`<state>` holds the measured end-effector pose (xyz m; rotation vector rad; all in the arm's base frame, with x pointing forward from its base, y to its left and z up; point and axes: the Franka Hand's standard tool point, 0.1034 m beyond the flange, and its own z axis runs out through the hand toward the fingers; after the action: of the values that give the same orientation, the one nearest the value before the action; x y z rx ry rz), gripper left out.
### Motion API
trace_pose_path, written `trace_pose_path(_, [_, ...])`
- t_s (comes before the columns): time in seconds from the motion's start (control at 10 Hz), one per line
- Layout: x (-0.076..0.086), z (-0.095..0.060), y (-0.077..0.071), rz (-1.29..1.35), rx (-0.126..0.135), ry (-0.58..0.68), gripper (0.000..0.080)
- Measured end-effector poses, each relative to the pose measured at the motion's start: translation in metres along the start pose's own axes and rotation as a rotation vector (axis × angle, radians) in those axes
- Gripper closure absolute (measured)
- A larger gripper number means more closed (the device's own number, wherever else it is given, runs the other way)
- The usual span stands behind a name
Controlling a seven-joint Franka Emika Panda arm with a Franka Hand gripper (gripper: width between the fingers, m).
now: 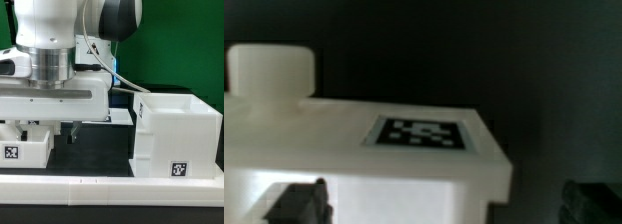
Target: Assemble drawer
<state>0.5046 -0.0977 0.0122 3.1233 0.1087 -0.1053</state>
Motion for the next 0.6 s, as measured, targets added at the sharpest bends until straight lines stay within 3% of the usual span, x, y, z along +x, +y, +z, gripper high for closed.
trace_pose_path(0.5, [-0.0047, 0.0054, -0.0031, -0.003, 0.003, -0.011, 0.0151])
trace_pose_path(0.6, [-0.0048, 0.0054, -0.0029, -0.004, 0.003, -0.011, 0.0278])
